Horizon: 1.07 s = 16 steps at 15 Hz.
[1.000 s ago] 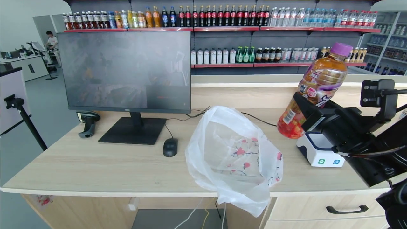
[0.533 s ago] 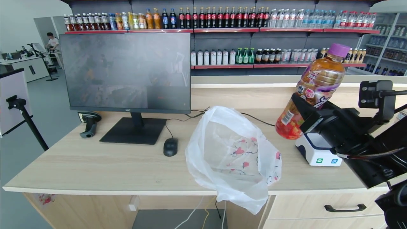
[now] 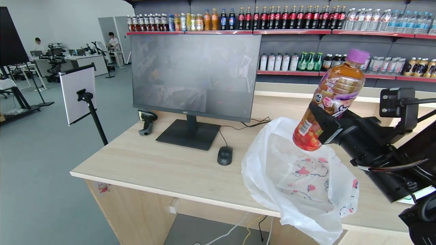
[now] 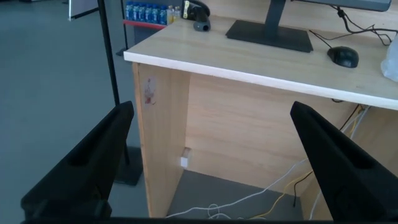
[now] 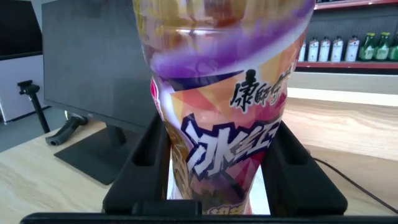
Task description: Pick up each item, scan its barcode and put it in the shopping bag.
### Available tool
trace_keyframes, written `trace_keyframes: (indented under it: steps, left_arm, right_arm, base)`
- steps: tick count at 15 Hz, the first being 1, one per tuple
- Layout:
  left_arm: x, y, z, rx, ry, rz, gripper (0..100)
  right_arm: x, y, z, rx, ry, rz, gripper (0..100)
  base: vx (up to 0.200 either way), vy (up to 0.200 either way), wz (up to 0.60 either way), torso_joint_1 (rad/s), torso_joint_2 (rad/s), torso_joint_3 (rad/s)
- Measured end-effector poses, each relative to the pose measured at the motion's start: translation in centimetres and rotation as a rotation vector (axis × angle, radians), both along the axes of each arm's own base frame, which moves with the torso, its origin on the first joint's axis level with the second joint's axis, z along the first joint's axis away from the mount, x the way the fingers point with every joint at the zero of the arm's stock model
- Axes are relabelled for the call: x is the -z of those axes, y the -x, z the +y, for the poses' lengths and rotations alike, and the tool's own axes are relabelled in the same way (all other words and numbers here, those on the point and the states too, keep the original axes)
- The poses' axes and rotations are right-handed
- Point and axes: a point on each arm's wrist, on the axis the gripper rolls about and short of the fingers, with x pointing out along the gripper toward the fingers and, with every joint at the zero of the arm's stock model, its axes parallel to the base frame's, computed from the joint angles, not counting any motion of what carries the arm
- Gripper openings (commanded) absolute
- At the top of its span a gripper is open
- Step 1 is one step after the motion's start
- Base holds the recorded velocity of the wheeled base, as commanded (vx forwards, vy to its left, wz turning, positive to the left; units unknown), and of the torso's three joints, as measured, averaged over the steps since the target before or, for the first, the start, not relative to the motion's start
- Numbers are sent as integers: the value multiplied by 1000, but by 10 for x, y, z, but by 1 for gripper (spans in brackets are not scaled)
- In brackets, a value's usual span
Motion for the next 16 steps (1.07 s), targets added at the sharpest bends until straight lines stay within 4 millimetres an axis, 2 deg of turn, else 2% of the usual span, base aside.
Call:
trace_keyframes:
  steps: [6, 16]
  left_arm:
    - [0, 0, 0, 0, 0, 0, 100]
    - [0, 0, 0, 0, 1, -3, 100]
  right_arm:
    - [14, -14, 6, 3, 17, 44, 0]
    - [61, -55, 21, -6, 66, 166, 0]
  base:
    - [0, 0, 0, 0, 0, 0]
    - [0, 0, 0, 0, 0, 0]
